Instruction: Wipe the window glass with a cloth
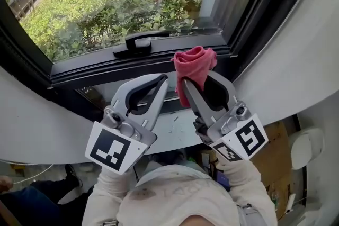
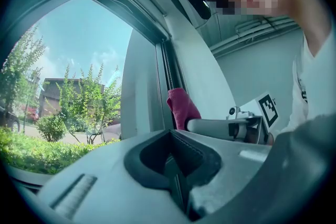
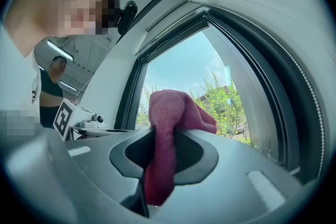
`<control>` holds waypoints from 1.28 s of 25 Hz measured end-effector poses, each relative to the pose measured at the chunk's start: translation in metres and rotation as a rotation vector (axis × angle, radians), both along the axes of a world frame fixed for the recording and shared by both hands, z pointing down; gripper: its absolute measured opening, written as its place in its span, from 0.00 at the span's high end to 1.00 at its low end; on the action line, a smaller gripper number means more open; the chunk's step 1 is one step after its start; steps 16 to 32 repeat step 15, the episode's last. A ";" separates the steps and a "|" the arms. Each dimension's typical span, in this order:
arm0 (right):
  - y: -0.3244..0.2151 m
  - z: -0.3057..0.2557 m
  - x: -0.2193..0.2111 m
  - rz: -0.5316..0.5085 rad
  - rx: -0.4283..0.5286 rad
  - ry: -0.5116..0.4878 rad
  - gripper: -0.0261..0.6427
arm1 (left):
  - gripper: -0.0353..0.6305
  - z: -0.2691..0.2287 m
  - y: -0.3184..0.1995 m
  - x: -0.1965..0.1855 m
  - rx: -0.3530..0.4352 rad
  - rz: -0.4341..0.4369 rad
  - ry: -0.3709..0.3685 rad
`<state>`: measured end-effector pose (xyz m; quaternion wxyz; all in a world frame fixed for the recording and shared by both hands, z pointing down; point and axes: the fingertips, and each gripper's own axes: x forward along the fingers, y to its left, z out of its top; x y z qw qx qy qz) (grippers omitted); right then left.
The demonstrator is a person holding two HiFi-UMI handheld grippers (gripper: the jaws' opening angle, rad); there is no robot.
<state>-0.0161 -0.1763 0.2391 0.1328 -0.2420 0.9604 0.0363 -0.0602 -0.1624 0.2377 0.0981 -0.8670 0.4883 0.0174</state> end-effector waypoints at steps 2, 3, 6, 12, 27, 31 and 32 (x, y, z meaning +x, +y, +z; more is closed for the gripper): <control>0.001 -0.001 0.000 -0.003 -0.001 -0.003 0.80 | 0.95 0.000 0.001 0.001 0.000 0.002 0.002; 0.002 -0.001 0.001 -0.005 -0.001 -0.003 0.80 | 0.95 -0.001 0.002 0.002 0.000 0.002 0.002; 0.004 0.000 0.001 -0.009 0.000 -0.002 0.80 | 0.95 -0.001 0.004 0.003 -0.002 0.002 -0.001; 0.007 0.001 0.000 -0.017 -0.004 -0.003 0.80 | 0.95 0.000 0.007 0.003 -0.001 -0.002 -0.007; 0.006 0.003 -0.001 -0.019 -0.007 -0.003 0.80 | 0.95 0.000 0.007 0.002 -0.001 -0.004 -0.009; 0.006 0.003 -0.001 -0.019 -0.007 -0.003 0.80 | 0.95 0.000 0.007 0.002 -0.001 -0.004 -0.009; 0.006 0.003 -0.001 -0.019 -0.007 -0.003 0.80 | 0.95 0.000 0.007 0.002 -0.001 -0.004 -0.009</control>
